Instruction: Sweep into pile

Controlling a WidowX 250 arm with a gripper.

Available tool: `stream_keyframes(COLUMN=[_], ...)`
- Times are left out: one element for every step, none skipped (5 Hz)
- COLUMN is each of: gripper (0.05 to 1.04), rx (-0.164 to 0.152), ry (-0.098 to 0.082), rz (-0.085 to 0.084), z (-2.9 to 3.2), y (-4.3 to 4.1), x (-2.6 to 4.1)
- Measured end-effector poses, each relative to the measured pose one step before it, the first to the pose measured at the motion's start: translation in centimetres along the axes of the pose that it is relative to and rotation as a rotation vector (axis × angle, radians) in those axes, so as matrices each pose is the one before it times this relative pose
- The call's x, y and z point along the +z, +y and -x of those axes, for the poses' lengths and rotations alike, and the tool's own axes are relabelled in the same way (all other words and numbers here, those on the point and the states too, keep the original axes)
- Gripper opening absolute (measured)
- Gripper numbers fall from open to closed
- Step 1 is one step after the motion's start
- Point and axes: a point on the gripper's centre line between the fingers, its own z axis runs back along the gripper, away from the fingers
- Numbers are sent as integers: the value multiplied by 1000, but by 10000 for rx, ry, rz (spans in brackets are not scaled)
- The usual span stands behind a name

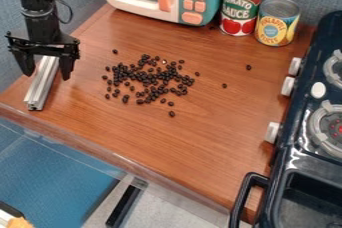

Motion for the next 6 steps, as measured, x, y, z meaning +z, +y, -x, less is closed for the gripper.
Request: stream_keyframes(gripper=[947, 649, 395, 384, 384, 383], rx=[-223, 17, 53, -27, -34, 48], ry=[-80, 57, 105, 53, 62, 186], rz=[-84, 13, 19, 50, 220, 266], z=[1, 528, 538, 252, 186, 325], y=[321, 197, -96, -229, -828, -1350], x=[-382, -467, -339, -127, -48, 279])
